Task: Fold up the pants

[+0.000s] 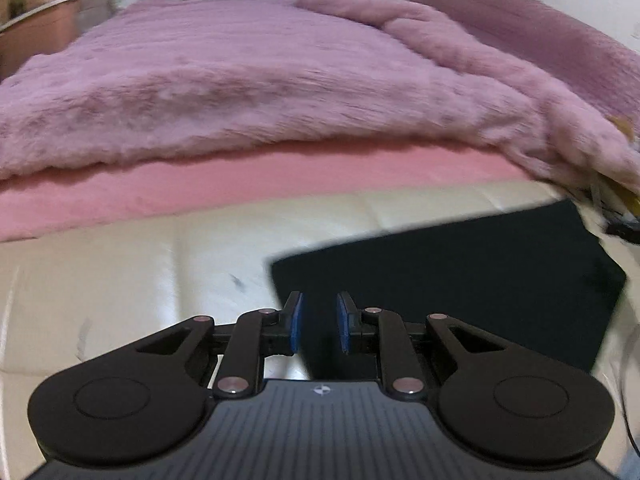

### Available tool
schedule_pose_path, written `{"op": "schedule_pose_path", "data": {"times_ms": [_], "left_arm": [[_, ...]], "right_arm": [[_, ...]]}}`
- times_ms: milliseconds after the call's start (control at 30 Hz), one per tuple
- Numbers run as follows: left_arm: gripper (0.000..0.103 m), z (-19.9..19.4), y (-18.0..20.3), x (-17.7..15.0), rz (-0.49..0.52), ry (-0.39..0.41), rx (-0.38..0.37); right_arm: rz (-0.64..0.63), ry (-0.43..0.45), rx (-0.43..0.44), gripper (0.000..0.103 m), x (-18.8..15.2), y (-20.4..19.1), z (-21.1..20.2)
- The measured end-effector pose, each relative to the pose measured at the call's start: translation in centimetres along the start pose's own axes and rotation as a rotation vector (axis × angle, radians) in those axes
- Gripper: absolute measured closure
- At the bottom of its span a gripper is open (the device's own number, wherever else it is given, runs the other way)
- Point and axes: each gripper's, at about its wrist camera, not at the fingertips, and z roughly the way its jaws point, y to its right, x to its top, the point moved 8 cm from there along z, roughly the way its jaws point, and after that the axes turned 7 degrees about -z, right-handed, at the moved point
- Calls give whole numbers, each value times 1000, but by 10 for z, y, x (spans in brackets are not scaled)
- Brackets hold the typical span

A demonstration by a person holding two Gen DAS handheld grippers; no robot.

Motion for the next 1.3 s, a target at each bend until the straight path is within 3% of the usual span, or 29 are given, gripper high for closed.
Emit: {"op": "schedule_pose_path", "data": {"times_ms": [100, 167, 233, 300, 400, 667, 767, 867, 933, 1000, 1033, 1200, 1300], "left_arm": [[82, -1, 15, -23, 49, -27, -18], [83, 2, 20, -40, 66, -67, -29], [84, 6, 23, -56, 94, -105, -25], [85, 8, 23, -69, 127, -132, -15], [86, 3, 20, -83, 172, -126, 1], [85, -15, 13, -96, 210, -142, 13], [85, -27, 13, -99, 218, -155, 2], [84, -36, 12, -101, 227, -168, -20], [77, -42, 5, -96, 184, -147, -31], [59, -44, -5, -85, 72, -127, -64], [56, -43, -11, -77, -8, -118, -86], [54, -18, -39, -53, -340, -117, -187], [54, 0, -51, -49, -445, -121, -223]], "right_arm": [[-109, 44, 86, 79, -2, -31, -4], [-169, 8, 72, 79, -10, -42, 6], [-143, -38, 46, 79, -18, -37, 18], [-96, -52, 40, 73, -25, -26, 20], [-60, -58, 55, 69, -33, -14, 18], [-44, -64, 28, 68, -35, -16, 22], [-42, -76, 1, 69, -35, -17, 15], [-45, -70, -43, 77, -34, -17, 2], [-58, -40, -51, 77, -32, -23, -11], [-61, 5, -23, 77, -29, -34, -28], [-60, 25, 0, 77, -28, -42, -36], [-55, 76, 132, 77, -29, -95, -58], [-43, 90, 218, 77, -33, -128, -58]]}}
